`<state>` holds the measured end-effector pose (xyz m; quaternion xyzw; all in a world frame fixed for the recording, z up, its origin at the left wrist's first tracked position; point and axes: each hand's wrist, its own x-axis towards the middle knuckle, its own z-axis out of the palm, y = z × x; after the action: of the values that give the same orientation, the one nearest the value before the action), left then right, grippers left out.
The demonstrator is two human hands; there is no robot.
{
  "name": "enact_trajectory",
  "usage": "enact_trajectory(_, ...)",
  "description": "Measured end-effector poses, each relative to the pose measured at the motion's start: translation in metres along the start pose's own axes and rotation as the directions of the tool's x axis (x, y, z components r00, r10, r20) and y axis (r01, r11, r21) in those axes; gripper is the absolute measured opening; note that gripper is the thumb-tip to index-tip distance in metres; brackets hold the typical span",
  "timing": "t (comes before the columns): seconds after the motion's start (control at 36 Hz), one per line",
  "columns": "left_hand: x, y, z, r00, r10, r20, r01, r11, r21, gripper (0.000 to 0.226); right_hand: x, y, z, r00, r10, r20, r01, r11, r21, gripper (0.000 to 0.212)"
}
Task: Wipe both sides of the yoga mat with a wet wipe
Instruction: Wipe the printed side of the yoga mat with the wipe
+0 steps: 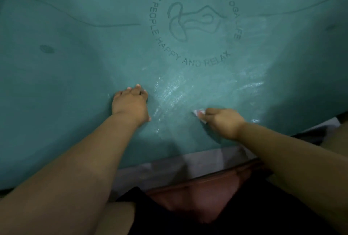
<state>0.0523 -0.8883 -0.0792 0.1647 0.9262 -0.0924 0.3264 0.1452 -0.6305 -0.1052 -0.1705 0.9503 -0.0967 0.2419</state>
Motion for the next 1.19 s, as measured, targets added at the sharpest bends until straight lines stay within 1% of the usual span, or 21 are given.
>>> enact_trajectory(0.03,-0.005,0.003,0.001,1.0,0.006,0.018,-0.006,1.0,0.022,0.092,-0.006,0.015,-0.006,0.983,0.179,0.044,-0.181,0.983,0.04,0.052)
enact_trajectory(0.08,-0.014,0.011,0.002,0.999,0.013,0.046,-0.016,0.998,0.061,0.093,-0.015,0.033,-0.013,0.845,0.533,0.032,-0.534,0.841,0.085,0.049)
enact_trajectory(0.14,-0.023,0.019,0.005,0.998,0.021,0.061,-0.026,0.996,0.087,0.093,-0.019,0.028,-0.013,0.689,0.723,-0.055,-0.718,0.691,0.079,0.054)
enact_trajectory(0.17,-0.027,0.023,0.007,0.997,0.025,0.069,-0.031,0.995,0.095,0.093,-0.018,0.017,-0.004,0.651,0.758,-0.048,-0.745,0.649,0.152,0.055)
enact_trajectory(0.19,-0.03,0.026,0.009,0.997,0.029,0.077,-0.037,0.994,0.101,0.092,-0.018,0.002,0.008,0.646,0.763,-0.026,-0.737,0.633,0.238,0.056)
enact_trajectory(0.25,-0.036,0.031,0.013,0.995,0.041,0.088,-0.051,0.993,0.109,0.092,-0.017,-0.037,0.031,0.796,0.606,0.001,-0.58,0.762,0.288,0.048)
enact_trajectory(0.31,-0.041,0.031,0.014,0.994,0.056,0.097,-0.067,0.991,0.112,0.091,-0.022,-0.073,0.046,0.96,0.277,0.042,-0.278,0.918,0.283,0.043)
enact_trajectory(0.33,-0.044,0.03,0.014,0.993,0.066,0.098,-0.077,0.991,0.112,0.09,-0.024,-0.087,0.045,0.994,0.075,0.08,-0.092,0.968,0.234,0.048)
enact_trajectory(0.36,-0.046,0.029,0.014,0.992,0.077,0.101,-0.088,0.99,0.112,0.089,-0.025,-0.091,0.043,0.985,-0.079,0.152,0.055,0.987,0.154,0.053)
enact_trajectory(0.42,-0.05,0.026,0.013,0.989,0.099,0.112,-0.112,0.987,0.113,0.087,-0.027,-0.082,0.032,0.956,-0.167,0.242,0.16,0.986,0.05,0.054)
enact_trajectory(0.47,-0.054,0.024,0.013,0.987,0.113,0.114,-0.127,0.985,0.117,0.083,-0.029,-0.057,0.026,0.972,-0.105,0.21,0.105,0.994,0.013,0.05)
enact_trajectory(0.56,-0.06,0.024,0.015,0.986,0.118,0.118,-0.132,0.984,0.117,0.081,-0.035,-0.016,0.016,0.969,0.214,0.122,-0.216,0.976,0.003,0.053)
enact_trajectory(0.64,-0.063,0.027,0.019,0.985,0.125,0.122,-0.142,0.979,0.146,0.083,-0.045,0.014,0.002,0.819,0.569,0.075,-0.57,0.822,-0.005,0.056)
enact_trajectory(0.69,-0.065,0.031,0.022,0.983,0.13,0.131,-0.153,0.97,0.191,0.088,-0.047,0.016,0.001,0.734,0.674,0.079,-0.679,0.733,0.048,0.045)
enact_trajectory(0.75,-0.068,0.037,0.028,0.981,0.129,0.147,-0.163,0.956,0.245,0.097,-0.047,0.0,0.007,0.764,0.635,0.115,-0.643,0.762,0.07,0.04)
enact_trajectory(0.83,-0.072,0.046,0.04,0.983,0.11,0.149,-0.154,0.932,0.327,0.116,-0.046,-0.033,0.018,0.897,0.403,0.183,-0.421,0.905,0.067,0.045)
enact_trajectory(0.89,-0.073,0.05,0.045,0.987,0.11,0.121,-0.147,0.918,0.367,0.118,-0.046,-0.044,0.018,0.933,0.288,0.217,-0.299,0.954,0.018,0.048)
enact_trajectory(0.97,-0.072,0.049,0.046,0.983,0.139,0.117,-0.174,0.913,0.369,0.101,-0.047,-0.041,0.013,0.939,0.277,0.205,-0.268,0.961,-0.07,0.052)
enact_trajectory(1.06,-0.072,0.046,0.038,0.968,0.199,0.154,-0.24,0.915,0.325,0.077,-0.05,-0.028,0.004,0.922,0.348,0.168,-0.336,0.937,-0.092,0.058)
enact_trajectory(1.14,-0.076,0.041,0.028,0.951,0.279,0.131,-0.304,0.918,0.254,0.046,-0.053,-0.015,-0.002,0.896,0.424,0.133,-0.431,0.902,0.027,0.051)
enact_trajectory(1.19,-0.081,0.036,0.024,0.954,0.288,0.084,-0.298,0.945,0.134,0.037,-0.055,-0.013,-0.005,0.903,0.398,0.165,-0.418,0.901,0.113,0.042)
